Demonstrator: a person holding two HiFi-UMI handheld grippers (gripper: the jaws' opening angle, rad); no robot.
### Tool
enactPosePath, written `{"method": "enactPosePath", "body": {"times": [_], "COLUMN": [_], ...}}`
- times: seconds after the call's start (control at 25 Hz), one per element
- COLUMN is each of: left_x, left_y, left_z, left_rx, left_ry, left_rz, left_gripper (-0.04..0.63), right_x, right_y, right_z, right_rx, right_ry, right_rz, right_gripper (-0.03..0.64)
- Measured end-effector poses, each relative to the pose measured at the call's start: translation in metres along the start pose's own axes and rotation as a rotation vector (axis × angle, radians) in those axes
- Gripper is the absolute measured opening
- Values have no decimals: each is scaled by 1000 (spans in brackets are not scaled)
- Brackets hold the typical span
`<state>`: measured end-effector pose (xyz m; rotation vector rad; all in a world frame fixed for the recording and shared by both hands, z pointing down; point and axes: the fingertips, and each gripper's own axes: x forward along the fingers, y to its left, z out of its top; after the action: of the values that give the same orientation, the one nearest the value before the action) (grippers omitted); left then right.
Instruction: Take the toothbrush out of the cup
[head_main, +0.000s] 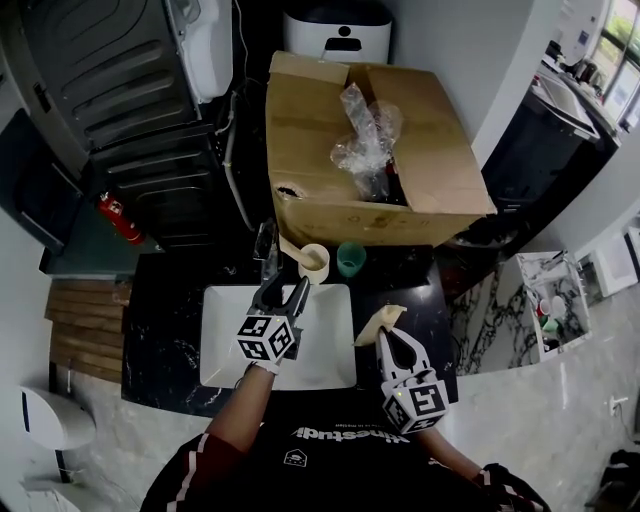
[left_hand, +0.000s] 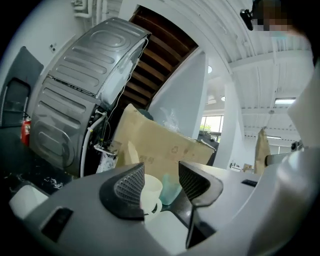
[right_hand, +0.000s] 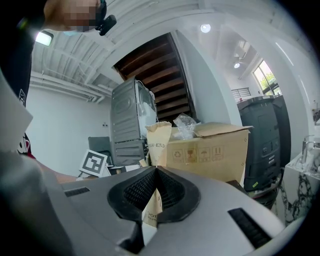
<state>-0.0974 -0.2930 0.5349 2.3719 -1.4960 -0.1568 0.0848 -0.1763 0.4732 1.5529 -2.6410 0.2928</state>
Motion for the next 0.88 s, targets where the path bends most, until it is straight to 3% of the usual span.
{"method": "enactPosePath", "body": {"times": [0.28, 0.48, 0.68, 0.88], "left_x": [43, 52, 48, 61], "left_y": [23, 33, 43, 48], "left_z": [5, 15, 10, 9], "left_rx": [-30, -109, -81, -73], "left_ry": [18, 23, 89, 121], "left_rz": [85, 198, 327, 382], "left_gripper": [202, 202, 201, 189], "right_x": [-5, -6, -7, -6], "right_y": [-9, -10, -13, -10], "right_z": [-2, 1, -2, -2], "right_rx": [20, 35, 57, 56], "right_ry": [2, -8, -4, -4], "right_rz": [-16, -17, -16, -2], "right_gripper": [37, 37, 37, 37]}}
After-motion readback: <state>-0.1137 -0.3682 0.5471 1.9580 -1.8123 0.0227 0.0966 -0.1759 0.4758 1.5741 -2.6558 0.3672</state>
